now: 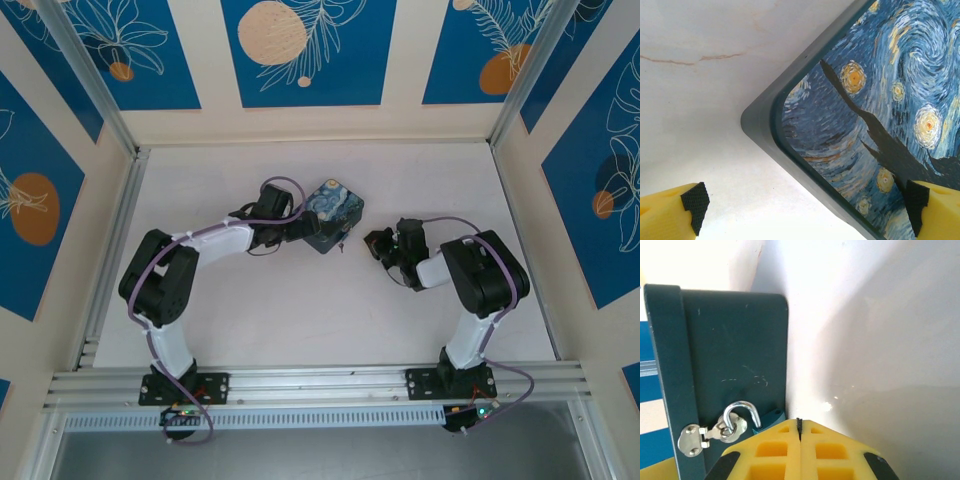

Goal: Unlock the padlock with the key

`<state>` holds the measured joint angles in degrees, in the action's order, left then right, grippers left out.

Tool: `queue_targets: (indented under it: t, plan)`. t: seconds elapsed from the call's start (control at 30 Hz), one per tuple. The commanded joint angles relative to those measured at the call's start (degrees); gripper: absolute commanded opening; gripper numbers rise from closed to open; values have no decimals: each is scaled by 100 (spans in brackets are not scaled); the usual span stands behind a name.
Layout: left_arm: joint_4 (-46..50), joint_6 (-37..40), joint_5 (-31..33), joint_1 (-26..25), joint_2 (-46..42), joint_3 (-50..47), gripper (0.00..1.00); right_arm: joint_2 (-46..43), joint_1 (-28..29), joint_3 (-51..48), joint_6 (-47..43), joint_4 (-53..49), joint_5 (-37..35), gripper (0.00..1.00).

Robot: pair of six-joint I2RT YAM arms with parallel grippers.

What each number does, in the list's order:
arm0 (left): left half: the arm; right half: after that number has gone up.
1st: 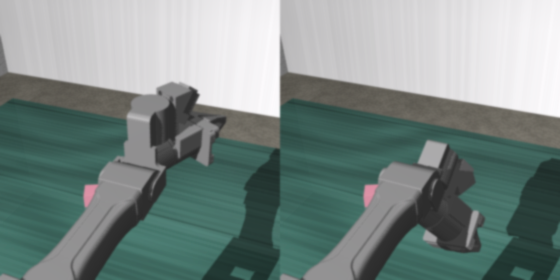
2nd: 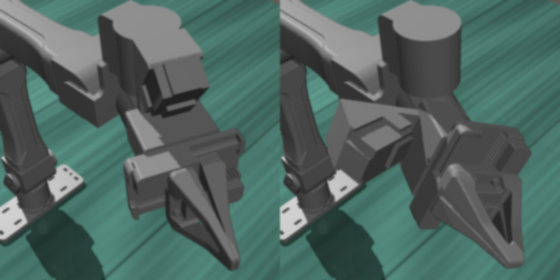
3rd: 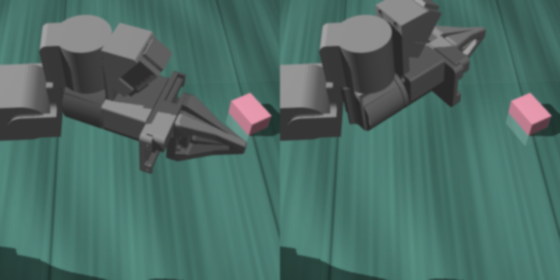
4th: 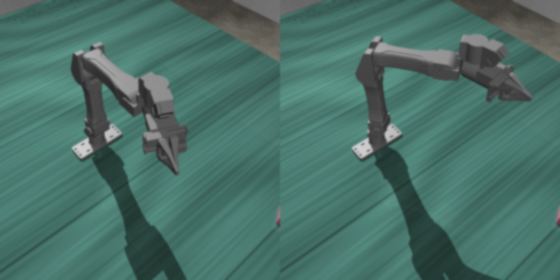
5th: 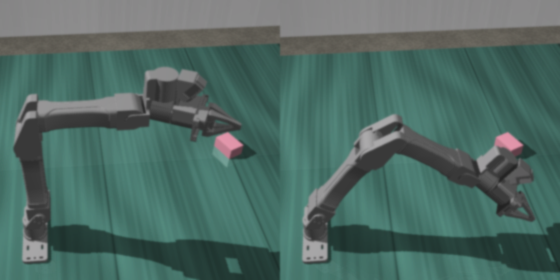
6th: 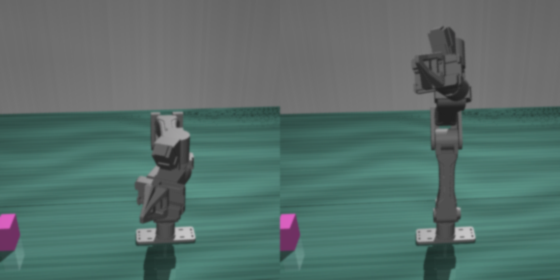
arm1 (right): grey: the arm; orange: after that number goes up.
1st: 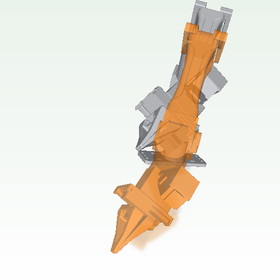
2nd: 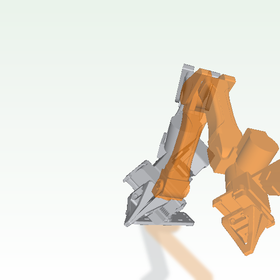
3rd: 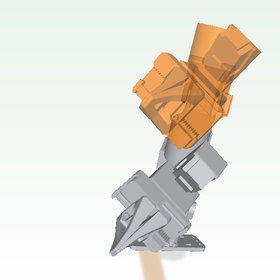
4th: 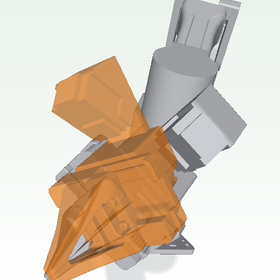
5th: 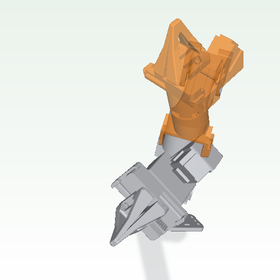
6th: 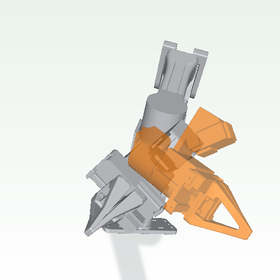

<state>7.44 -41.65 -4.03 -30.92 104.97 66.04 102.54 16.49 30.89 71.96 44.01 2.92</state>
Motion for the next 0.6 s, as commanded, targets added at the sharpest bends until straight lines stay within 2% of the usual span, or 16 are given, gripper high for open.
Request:
queue_targets:
  t: [0.0, 0.07, 0.13, 0.27, 0.57]
  plan:
    - [1177, 96, 330, -1, 376, -242, 99, -136, 27, 88, -147, -135, 65, 0]
    - [1180, 87, 324, 0, 366, -245, 99, -132, 68, 101, -221, -50, 150, 0]
    - [1167, 86, 315, -2, 366, -242, 99, -145, 147, 84, -289, 34, 206, 5]
    - [1171, 78, 285, 5, 393, -214, 99, -260, 407, 11, -464, 57, 169, 26]
    - [1179, 79, 273, 5, 415, -182, 99, -266, 813, 58, -608, -207, -36, 27]
